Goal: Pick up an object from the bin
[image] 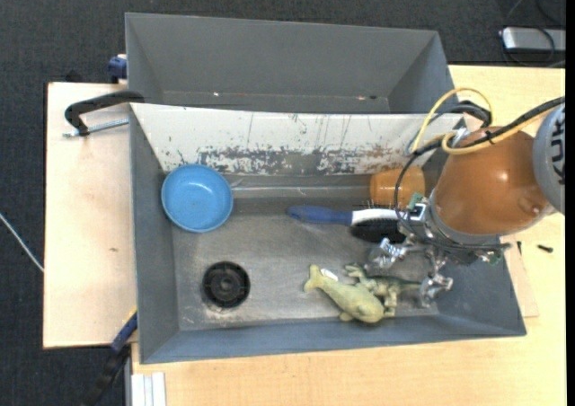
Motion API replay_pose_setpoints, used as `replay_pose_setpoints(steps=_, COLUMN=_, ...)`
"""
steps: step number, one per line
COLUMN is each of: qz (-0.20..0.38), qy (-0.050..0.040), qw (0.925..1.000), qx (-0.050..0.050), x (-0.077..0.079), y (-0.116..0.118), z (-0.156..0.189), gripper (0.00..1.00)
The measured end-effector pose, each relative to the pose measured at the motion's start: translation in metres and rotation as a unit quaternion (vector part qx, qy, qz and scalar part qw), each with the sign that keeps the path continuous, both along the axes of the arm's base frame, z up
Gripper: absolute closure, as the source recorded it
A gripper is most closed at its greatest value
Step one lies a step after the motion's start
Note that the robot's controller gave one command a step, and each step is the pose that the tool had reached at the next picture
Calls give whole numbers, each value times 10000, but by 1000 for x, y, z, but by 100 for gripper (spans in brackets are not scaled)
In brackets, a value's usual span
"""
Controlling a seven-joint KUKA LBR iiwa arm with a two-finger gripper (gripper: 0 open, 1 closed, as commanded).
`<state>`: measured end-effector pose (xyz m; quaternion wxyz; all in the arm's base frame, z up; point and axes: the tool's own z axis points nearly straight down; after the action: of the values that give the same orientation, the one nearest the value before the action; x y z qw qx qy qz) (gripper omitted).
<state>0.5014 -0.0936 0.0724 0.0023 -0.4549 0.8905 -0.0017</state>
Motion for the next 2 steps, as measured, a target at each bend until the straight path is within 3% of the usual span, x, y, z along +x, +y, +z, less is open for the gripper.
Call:
replay_pose_setpoints(steps=1, qz=893, qy=-26, qw=9960, qx=37, x=-5, y=-31, z=-1, gripper=0)
replay_pose_setpoints(steps=2, qz=897, qy=-37, qw=9960, qx=13, x=-4, y=-34, z=0, gripper=100)
